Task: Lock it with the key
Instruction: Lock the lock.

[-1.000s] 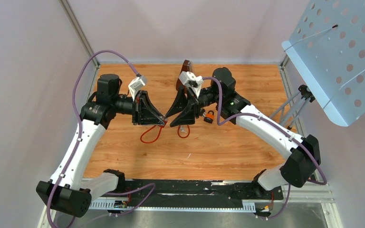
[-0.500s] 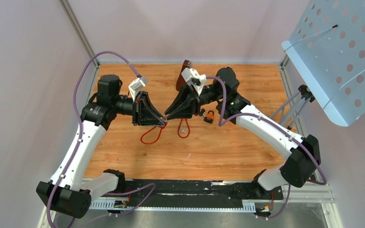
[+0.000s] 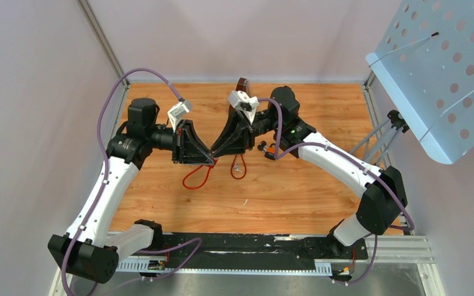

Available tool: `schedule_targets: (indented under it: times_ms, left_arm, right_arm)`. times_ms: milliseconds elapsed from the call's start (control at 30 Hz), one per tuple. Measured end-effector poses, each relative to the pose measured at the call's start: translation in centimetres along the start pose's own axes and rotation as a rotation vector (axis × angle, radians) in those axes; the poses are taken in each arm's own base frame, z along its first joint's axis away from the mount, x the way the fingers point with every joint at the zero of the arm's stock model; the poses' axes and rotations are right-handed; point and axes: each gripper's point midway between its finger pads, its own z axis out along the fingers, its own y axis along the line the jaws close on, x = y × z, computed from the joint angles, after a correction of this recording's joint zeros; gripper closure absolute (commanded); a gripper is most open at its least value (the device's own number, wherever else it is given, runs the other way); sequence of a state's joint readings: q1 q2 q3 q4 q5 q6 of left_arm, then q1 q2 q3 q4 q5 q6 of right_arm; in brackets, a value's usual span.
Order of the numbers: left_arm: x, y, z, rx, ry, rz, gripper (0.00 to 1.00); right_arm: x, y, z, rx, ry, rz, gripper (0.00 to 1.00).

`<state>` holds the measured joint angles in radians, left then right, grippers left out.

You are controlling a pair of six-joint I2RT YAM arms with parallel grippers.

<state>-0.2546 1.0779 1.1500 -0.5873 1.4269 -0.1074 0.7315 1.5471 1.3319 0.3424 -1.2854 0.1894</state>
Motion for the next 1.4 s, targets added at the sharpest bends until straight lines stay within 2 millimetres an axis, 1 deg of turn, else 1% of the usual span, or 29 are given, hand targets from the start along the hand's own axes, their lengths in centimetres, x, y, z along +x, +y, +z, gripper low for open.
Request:
schedule_targets:
  times_ms: [100,133,333,500,700,800,933,1067,1233,1367,1400]
  left_arm:
    - [0.0,0.0,0.0,0.005,-0.001,-0.008,1.0]
    - [0.0,-0.1,0.0,0.01,-0.001,-0.009,1.0]
    - [-0.2,0.0,0.0,0.007,-0.004,-0.005,1.0]
    - [-0.3,0.7,-0.2,-0.066,0.0,0.022,1.0]
    - [-0.3,3.0,-0.8,-0.237,0.015,0.083,1.0]
    - [-0.2,3.9,-1.3,-0.31,0.02,0.113,1.0]
    - [0.1,4.9,-1.9,-0.378,0.037,0.111,1.0]
    - [0.5,6.3,-2.5,-0.455,0.07,0.094,1.0]
    - [1.0,8.7,-3.9,-0.597,0.114,0.134,1.0]
    - [1.2,9.8,-4.6,-0.677,0.153,0.169,1.0]
    - [1.3,10.0,-4.7,-0.691,0.161,0.182,1.0]
  right_arm:
    - [0.0,0.2,0.0,-0.015,0.004,0.001,0.97]
    - [0.0,0.3,0.0,-0.02,0.005,0.002,1.0]
    - [-0.2,0.5,0.0,-0.021,0.011,0.036,1.0]
    - [0.0,-0.4,-0.1,0.04,0.028,0.179,1.0]
    - [1.1,-2.3,-0.4,0.202,0.031,0.392,1.0]
    - [1.5,-3.2,-0.4,0.27,0.023,0.476,1.0]
    - [2.2,-4.3,-0.1,0.348,0.014,0.591,1.0]
    - [3.2,-5.7,-0.1,0.441,-0.006,0.745,1.0]
    - [5.0,-7.8,-0.4,0.608,-0.052,0.983,1.0]
    - [5.7,-8.9,-0.7,0.71,-0.097,1.097,1.0]
    - [5.8,-9.0,-0.8,0.729,-0.105,1.115,0.98]
